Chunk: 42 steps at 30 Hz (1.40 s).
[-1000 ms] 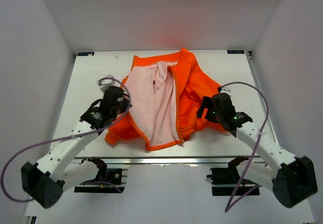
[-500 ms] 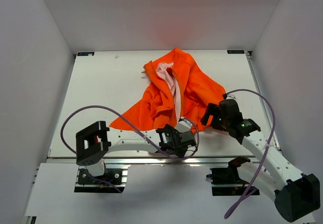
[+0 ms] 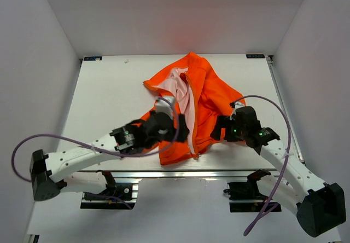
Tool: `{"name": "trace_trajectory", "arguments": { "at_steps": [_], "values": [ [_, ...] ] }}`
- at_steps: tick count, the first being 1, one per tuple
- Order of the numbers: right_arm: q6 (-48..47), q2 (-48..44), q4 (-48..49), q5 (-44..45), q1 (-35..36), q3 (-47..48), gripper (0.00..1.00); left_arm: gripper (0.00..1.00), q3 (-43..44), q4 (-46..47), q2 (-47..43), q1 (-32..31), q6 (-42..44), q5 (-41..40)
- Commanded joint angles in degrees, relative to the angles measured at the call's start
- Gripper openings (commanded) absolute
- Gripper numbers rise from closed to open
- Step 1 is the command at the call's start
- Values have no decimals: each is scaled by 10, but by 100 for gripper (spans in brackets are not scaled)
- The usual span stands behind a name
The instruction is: Zip up the jacket
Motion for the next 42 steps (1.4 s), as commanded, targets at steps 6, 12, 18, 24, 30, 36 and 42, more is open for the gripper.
{"name": "trace_trajectory", "arguments": {
  "at_steps": [6,12,18,24,30,36,42],
  "values": [
    [-33,34,59,-53,57,73,89,98,-72,42,8,222,-18,93],
    [-68,47,72,-93,71,80,89,98,-61,137,95,431,-20,199],
    [-142,40,64,-42,180,83,89,98,43,228,297,532,-7,319],
    [-97,86,118,20,221,122,89,98,139,276,420,574,-1,428],
    [-36,156,163,40,231,176,89,98,48,332,358,574,14,440],
    [22,142,158,94,232,152,89,98,9,354,332,573,9,503],
    [77,26,137,168,231,59,89,98,-24,364,286,498,44,523]
  ]
}}
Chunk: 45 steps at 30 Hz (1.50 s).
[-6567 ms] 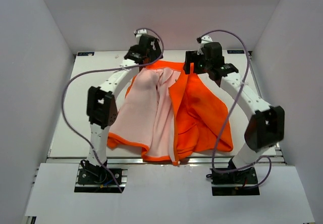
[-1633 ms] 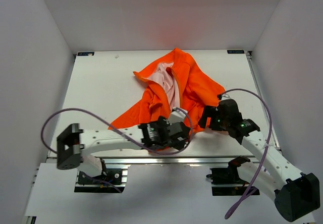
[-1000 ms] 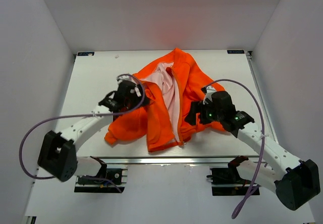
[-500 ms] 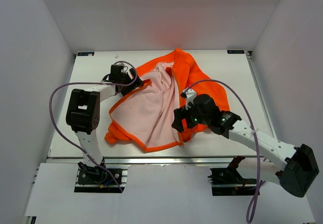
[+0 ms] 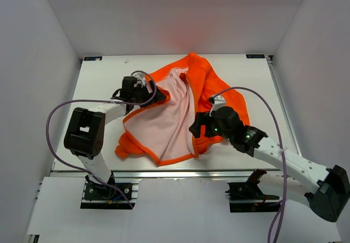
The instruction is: Zip up the jacket
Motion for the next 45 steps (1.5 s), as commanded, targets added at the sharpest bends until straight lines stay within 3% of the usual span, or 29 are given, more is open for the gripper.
{"name": "trace_trajectory", "arguments": {
  "at_steps": [1,8,11,13,15,17,21,23,27,33,39,43,45],
  "values": [
    [40,-71,-17,60,1,-39,89,98,7,-4,-41,-79,41,21],
    [72,-199,-67,71,-1,-112,89,94,94,-86,2,-204,51,-25],
    [86,-243,-76,75,-1,-146,89,94,157,-168,18,-268,70,-129],
    [68,-252,-80,56,-1,-154,89,97,202,-232,46,-304,75,-242],
    [56,-246,-84,29,-1,-151,89,98,260,-323,72,-308,68,-279],
    [56,-213,-88,16,-1,-131,89,98,289,-349,78,-308,66,-283],
    [47,-147,-78,14,17,-109,89,98,268,-410,49,-309,46,-326],
    [29,-111,-60,19,51,-91,89,98,251,-466,14,-308,18,-395],
    [0,-32,-56,94,145,-33,89,98,167,-511,-78,-257,-26,-454],
    [-64,150,-40,133,243,96,89,98,59,-426,-197,-64,-29,-353],
    [-137,362,-53,130,280,305,89,98,120,-396,-123,39,-4,-304],
    [-174,515,-64,118,281,438,89,98,156,-362,-52,117,-4,-196],
    [-174,562,-80,128,281,517,89,98,163,-361,-38,148,-4,-179]
  ]
}}
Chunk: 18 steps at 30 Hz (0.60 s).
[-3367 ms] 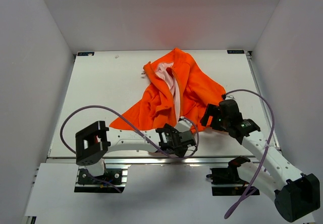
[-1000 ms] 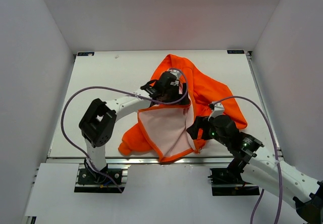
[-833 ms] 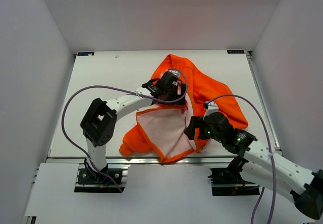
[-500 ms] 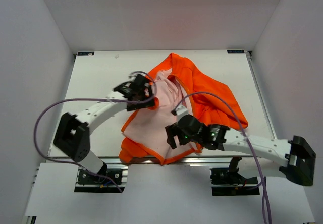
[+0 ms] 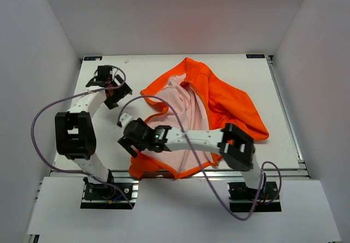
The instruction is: Zip up the jacket
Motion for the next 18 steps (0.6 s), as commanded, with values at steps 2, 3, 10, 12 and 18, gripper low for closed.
{"name": "trace_trajectory", "arguments": {
  "at_steps": [2,3,10,12,18],
  "values": [
    [-29,110,-50,10,1,147,89,98,13,16,4,64,7,76],
    [-27,127,-57,7,1,163,89,98,-5,23,-2,79,8,78],
    [1,221,-90,31,1,217,82,98,-119,74,-74,150,10,136],
    [13,224,-92,52,0,210,68,98,-129,74,-89,154,13,127],
    [30,190,-89,64,1,203,0,98,-149,81,-114,155,16,141]
  ]
}}
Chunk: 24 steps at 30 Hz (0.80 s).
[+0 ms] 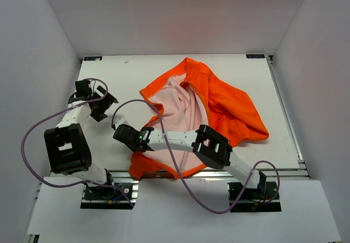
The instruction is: Zip up the jacket
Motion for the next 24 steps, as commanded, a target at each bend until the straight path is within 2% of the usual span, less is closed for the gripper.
{"name": "trace_trajectory", "arguments": {
  "at_steps": [1,4,7,8,9,11,12,17,18,20,24],
  "values": [
    [10,-58,-6,15,1,-1,0,98,-15,32,-42,0,6,29],
    [6,-145,33,8,1,-17,0,98,-16,40,-44,-1,10,51],
    [24,-257,79,-12,0,-86,0,98,-29,69,-48,-4,6,85],
    [35,-287,84,-15,-2,-142,0,98,-37,78,-49,-15,5,86],
    [47,-347,93,-18,-4,-178,0,98,-37,85,-49,-27,2,76],
    [88,-406,124,-13,-11,-254,0,98,-27,80,-35,-60,0,22],
    [107,-434,124,-15,-18,-324,0,98,-7,75,-26,-100,-2,6],
    [211,-625,130,-5,-79,-526,0,98,67,83,92,-205,-24,-36],
    [235,-666,139,-27,-95,-579,0,98,78,86,109,-215,-29,-47],
    [245,-696,181,-72,-136,-623,0,98,118,84,160,-240,-33,-66],
    [253,-719,181,-83,-156,-664,0,98,187,56,221,-267,-45,-128]
  ]
}}
